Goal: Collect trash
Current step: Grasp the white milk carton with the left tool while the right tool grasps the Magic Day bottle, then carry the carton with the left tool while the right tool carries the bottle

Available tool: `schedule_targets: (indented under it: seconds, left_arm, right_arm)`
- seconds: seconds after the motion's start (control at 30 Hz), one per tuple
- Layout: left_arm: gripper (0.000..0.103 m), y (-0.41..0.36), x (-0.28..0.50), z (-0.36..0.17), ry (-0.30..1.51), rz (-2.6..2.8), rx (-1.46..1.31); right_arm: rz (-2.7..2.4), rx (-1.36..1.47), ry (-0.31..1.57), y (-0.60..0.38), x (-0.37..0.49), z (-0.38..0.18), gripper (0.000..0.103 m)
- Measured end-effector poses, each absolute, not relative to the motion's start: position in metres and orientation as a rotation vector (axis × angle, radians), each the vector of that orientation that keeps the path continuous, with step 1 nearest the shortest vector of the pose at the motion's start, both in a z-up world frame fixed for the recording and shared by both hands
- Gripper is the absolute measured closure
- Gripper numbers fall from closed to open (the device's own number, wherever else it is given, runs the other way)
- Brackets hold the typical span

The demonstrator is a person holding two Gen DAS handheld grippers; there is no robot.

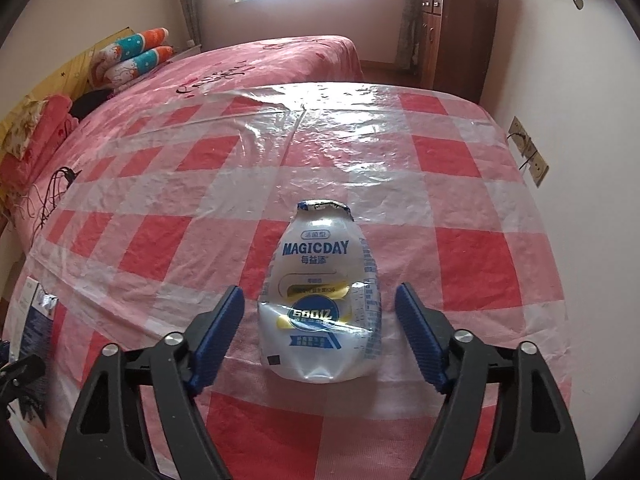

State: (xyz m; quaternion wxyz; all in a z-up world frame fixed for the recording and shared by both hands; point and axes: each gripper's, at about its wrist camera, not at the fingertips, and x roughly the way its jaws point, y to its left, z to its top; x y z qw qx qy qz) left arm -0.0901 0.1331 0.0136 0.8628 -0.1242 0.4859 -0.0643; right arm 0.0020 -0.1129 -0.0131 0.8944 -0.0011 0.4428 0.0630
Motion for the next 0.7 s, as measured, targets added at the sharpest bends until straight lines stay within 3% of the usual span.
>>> schedule_targets:
  seconds: [0.17,0.7]
  left_arm:
    - [0.037,0.147,-0.095,0.013,1.008,-0.146,-0.295]
    - [0.037,0.170,-0.106,0.010,0.988,-0.182,-0.338]
  right_arm:
    - [0.137,-0.019,0.912,-0.110,0.001,-0.013,0.042]
    - [0.225,0.062,0.874,-0.110,-0.016,-0.006,0.043]
